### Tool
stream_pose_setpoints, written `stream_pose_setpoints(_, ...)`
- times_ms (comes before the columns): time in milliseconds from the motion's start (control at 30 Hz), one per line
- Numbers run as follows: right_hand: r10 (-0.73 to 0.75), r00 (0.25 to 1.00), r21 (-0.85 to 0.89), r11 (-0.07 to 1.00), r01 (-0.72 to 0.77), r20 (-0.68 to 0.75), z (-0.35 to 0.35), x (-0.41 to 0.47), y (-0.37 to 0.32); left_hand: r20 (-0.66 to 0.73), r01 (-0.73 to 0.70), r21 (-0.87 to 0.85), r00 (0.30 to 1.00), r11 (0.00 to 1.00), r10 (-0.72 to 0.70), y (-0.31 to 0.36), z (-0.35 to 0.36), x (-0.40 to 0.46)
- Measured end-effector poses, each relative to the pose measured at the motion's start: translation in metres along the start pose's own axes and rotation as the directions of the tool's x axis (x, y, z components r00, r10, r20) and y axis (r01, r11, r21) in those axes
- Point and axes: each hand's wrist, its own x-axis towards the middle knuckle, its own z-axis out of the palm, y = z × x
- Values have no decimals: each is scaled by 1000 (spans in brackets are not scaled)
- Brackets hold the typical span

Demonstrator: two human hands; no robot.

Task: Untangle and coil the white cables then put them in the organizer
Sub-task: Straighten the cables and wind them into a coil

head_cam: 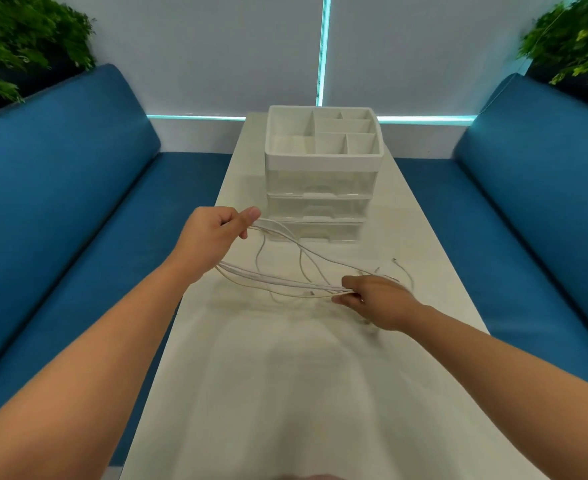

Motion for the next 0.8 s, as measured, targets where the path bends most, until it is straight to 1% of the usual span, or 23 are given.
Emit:
stream_pose_setpoints(67, -21, 998, 25, 999, 22, -66, 6, -1, 1, -3, 15, 3, 1000, 1000, -15, -4, 0, -1)
stream_pose_setpoints(133, -5, 998, 119, 993, 13, -66, 7, -2, 5, -3, 31, -1, 1000, 1000, -31, -8, 0, -3)
stream_pose_setpoints(233, 33, 997, 306, 951, -51, 64, 11, -11, 12, -14, 53, 0, 999, 999, -53, -17, 0, -6)
stream_pose_setpoints(300, 33, 991, 338, 938, -77, 133, 15, -17, 17, -13, 70, -16, 997, 997, -70, -24, 2, -8)
stream_pose_setpoints(367, -8, 979, 305, 951, -56, 205, 20, -20, 21, -4, 90, -32, 996, 995, -90, -29, 4, -10)
stream_pose_setpoints(433, -44, 948, 257, 966, -40, 314, 22, -21, 20, -1, 103, -41, 995, 994, -103, -31, 7, -10)
stream_pose_setpoints(500, -40, 902, 192, 980, -47, 429, 20, -24, 17, 3, 107, -48, 994, 993, -107, -32, 8, -9)
stream_pose_setpoints(567, -24, 862, 128, 991, -48, 507, 19, -24, 14, 11, 113, -47, 994, 992, -113, -33, 9, -9)
stream_pose_setpoints(633, -27, 851, 149, 987, -60, 524, 17, -22, 9, 16, 122, -36, 992, 992, -121, -34, 11, -9)
stream_pose_setpoints(700, -33, 865, 143, 989, -46, 501, 16, -22, 4, 16, 124, -24, 992, 992, -123, -36, 12, -10)
stream_pose_setpoints(800, -90, 880, -4, 995, 104, 467, 24, -27, 1, 6, 128, -7, 992, 992, -128, -38, 12, -11)
